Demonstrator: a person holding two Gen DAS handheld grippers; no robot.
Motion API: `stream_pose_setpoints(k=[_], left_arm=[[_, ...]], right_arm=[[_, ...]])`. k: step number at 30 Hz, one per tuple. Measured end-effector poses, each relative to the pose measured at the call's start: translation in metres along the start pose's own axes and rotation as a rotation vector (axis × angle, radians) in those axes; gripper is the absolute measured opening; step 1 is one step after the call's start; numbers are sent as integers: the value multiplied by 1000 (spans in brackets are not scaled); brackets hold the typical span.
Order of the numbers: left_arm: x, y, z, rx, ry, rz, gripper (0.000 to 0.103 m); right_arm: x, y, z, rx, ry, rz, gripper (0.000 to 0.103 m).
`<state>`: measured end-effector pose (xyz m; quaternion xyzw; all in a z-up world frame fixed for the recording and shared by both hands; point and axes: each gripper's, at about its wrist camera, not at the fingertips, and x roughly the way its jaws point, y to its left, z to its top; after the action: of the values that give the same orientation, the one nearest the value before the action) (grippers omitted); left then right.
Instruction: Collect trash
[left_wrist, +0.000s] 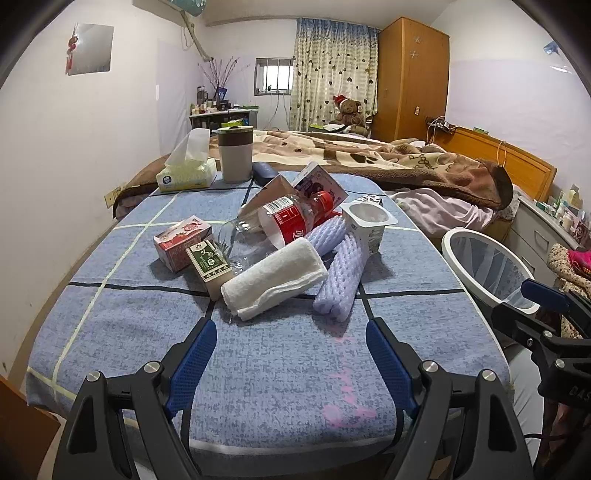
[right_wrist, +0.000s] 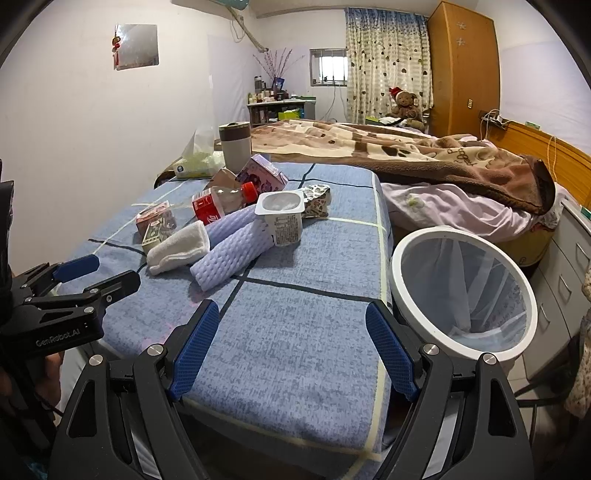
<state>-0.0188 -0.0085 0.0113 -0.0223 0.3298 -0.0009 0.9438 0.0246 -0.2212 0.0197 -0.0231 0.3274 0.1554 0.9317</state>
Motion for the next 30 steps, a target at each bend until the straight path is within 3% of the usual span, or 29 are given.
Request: stream_pose_setpoints(k=[30], left_arm=[[-5,-1,-2,-1,-10,-1,83]], right_arm=[[-1,3,-2,-3,8,1,83]])
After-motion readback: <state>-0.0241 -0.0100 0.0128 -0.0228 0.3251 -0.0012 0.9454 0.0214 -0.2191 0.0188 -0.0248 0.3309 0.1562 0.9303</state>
